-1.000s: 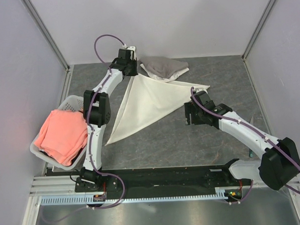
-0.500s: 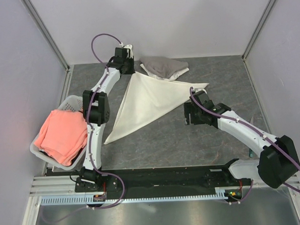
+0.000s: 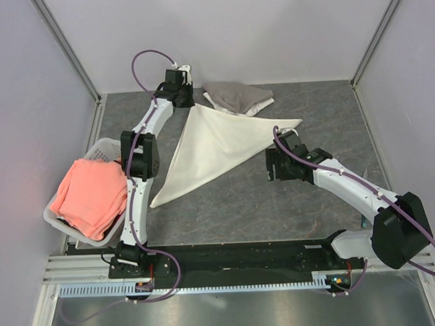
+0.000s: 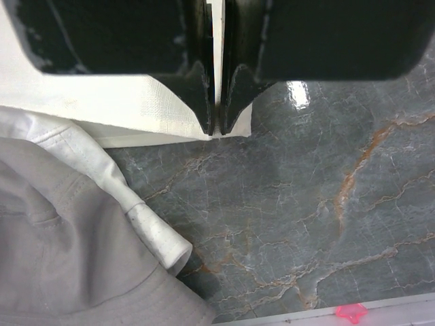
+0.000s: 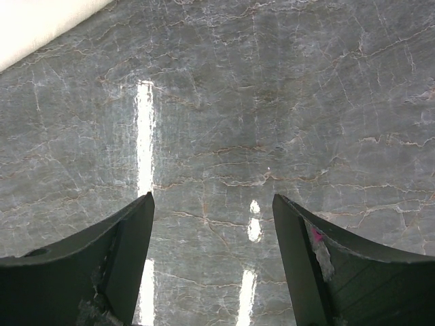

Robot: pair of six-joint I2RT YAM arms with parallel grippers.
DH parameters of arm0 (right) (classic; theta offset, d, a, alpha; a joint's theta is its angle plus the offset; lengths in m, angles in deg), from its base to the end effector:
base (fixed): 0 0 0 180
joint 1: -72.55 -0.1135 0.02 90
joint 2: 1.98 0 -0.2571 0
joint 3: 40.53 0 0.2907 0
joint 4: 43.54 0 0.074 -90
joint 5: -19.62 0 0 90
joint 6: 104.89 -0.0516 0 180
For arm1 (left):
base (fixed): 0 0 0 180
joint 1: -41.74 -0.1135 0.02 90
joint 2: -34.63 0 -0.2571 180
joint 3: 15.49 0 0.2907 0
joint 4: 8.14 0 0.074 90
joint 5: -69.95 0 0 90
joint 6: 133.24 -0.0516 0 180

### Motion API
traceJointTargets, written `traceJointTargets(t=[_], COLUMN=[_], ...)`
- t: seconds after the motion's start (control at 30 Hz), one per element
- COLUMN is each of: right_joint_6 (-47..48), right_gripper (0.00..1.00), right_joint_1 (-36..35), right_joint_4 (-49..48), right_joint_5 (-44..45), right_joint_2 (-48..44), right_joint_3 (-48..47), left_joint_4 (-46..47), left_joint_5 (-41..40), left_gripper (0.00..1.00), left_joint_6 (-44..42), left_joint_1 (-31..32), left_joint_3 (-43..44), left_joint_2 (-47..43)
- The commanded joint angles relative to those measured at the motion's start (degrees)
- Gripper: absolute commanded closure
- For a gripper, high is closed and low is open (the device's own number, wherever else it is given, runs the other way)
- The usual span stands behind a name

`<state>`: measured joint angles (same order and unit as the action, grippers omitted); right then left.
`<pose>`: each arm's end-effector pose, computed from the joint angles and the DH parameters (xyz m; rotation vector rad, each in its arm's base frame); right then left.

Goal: Fold the napkin, place the utensils inside, and roll it up
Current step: Fold the napkin

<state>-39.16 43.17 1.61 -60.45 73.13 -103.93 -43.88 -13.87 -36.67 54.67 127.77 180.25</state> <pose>0.2717 0.1428 0.1984 -0.0478 2.5466 0.1445 0.6042 -0.1444 0.1694 0.1837 2.2413 -0.3049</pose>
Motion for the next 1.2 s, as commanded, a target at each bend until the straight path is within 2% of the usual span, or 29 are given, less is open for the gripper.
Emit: traceJointTargets(t=[0.0,1.17], right_joint_6=[-0.43,-0.42], right_gripper=[0.21,0.2], right_joint_1=[0.12,0.12], right_joint_4=[-1.5,-1.77], right_joint_5=[-0.09,0.7], right_joint_2=[0.3,3.2], right_joint_3=[-2.31,-3.1], left_joint_4=[1.69,3.97], left_joint_5=[-0.02,-0.46], left_gripper=[0.98,0.98], left_joint_6=[-2.0,-2.0], left_joint_1=[-0.8,-1.33], left_joint_3=[3.65,6.64], left_joint_2=[1.15,3.44])
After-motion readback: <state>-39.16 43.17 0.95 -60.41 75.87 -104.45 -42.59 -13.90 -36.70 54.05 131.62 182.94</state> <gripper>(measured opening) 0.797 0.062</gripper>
